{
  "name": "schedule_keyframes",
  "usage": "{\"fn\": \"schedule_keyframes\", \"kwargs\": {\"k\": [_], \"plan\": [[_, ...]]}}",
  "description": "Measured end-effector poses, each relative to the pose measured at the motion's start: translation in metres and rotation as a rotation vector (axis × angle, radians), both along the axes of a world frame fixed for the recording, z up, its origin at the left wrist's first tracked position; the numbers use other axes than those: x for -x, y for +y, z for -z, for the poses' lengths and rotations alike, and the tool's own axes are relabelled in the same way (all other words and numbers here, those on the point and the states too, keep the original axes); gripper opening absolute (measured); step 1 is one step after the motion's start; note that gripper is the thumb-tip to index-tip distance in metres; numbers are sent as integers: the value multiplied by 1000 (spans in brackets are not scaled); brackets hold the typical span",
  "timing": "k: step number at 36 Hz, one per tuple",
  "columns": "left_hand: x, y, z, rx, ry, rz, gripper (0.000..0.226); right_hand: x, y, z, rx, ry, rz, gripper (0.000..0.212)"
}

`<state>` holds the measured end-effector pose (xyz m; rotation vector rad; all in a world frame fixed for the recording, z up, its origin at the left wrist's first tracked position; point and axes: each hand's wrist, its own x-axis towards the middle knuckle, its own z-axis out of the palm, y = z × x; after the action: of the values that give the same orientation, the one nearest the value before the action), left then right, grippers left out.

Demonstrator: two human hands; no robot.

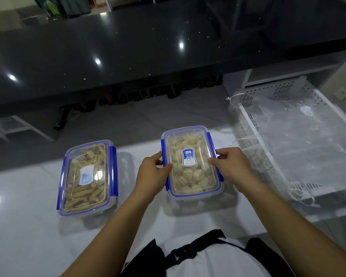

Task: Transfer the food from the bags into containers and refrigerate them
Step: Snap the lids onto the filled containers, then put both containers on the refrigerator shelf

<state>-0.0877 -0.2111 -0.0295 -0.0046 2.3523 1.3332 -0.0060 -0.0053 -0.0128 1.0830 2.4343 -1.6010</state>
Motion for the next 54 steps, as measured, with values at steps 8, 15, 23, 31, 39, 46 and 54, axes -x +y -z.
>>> {"fn": "schedule_keyframes", "kwargs": {"k": [8, 15, 23, 31, 39, 46, 54], "plan": [[-7, -4, -2, -98, -7, -13, 44, -7, -6, 1, 26, 77, 19, 10], [-26, -13, -9, -221, -155, 29, 56, -26, -11, 4, 259, 99, 51, 42], [-49, -27, -1, -379, -220, 62, 80, -52, -22, 7, 546, 109, 144, 22], [-43, -37, -19, -496, -197, 74, 65, -65, -45, -17, 778, 159, 267, 19], [-46, -71, -40, -629, -237, 184, 70, -97, -88, -42, 784, 401, 314, 49], [-54, -100, -49, -629, -409, 392, 64, -133, -146, -52, 697, 481, 582, 51], [-80, -116, -38, -661, -619, 657, 61, -200, -221, -58, 613, 596, 825, 45]]}}
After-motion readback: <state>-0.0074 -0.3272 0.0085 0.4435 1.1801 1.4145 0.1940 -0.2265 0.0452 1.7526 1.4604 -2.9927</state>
